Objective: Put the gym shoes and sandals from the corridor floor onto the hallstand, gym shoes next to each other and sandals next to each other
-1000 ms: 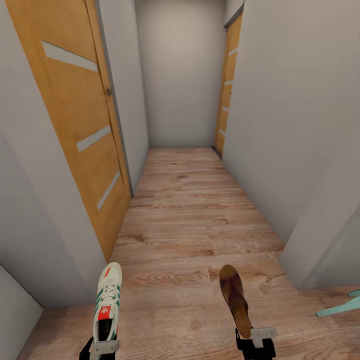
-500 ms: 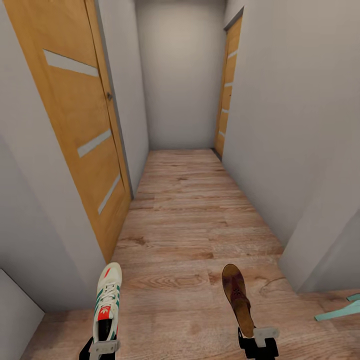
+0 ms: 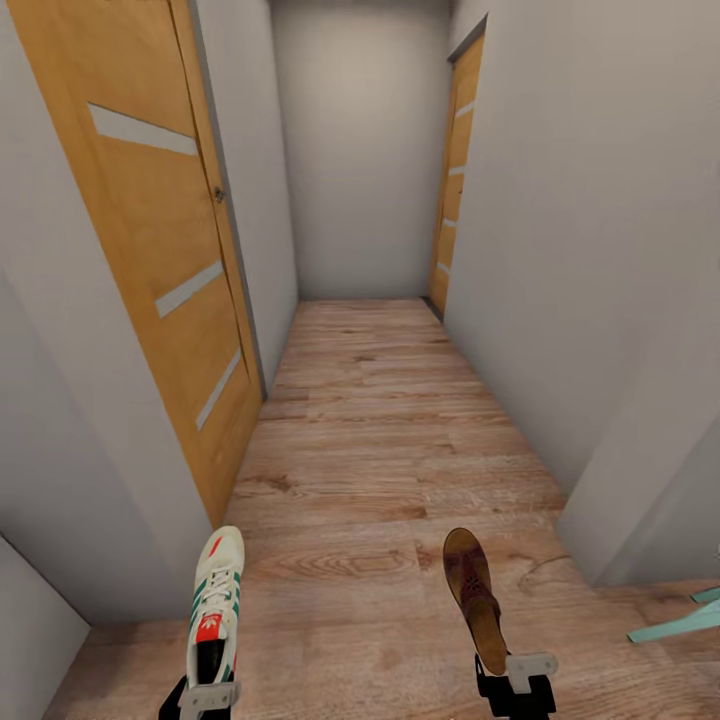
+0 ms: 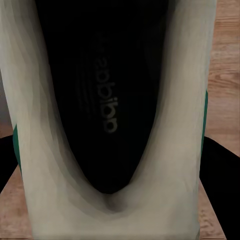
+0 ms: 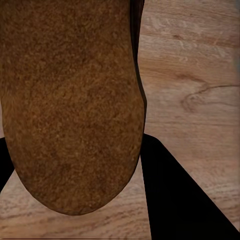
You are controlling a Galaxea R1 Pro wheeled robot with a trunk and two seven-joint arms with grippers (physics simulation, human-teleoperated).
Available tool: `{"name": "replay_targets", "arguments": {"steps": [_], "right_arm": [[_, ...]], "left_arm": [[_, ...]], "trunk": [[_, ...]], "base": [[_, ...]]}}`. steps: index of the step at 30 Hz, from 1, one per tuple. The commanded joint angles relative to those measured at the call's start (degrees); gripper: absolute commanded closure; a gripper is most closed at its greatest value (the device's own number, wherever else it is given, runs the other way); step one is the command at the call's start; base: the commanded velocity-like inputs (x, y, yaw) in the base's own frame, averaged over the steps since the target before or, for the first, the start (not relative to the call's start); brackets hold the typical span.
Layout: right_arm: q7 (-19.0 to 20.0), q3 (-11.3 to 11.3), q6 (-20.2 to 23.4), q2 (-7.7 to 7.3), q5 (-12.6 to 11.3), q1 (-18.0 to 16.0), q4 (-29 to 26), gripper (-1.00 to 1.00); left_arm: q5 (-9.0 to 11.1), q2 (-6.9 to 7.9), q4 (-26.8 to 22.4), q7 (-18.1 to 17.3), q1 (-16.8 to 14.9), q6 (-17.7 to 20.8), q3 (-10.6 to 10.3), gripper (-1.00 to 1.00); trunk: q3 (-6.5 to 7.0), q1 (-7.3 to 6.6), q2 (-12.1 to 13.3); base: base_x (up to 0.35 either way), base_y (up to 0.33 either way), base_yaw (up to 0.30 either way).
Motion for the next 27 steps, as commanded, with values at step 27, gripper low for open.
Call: {"name": "replay_targets", "arguments": {"steps": [27], "right_arm": [[0.0,0.5,-0.2,-0.04,-0.8,0.0,0.0,1.0]], "left_arm": [[0.2,0.0,0.0,0.3,0.1,-0.2,-0.5,1.0]], "trunk": [[-0.05,-0.02,0.0]], "base": [[-0.29,-0.145,0.173]]}}
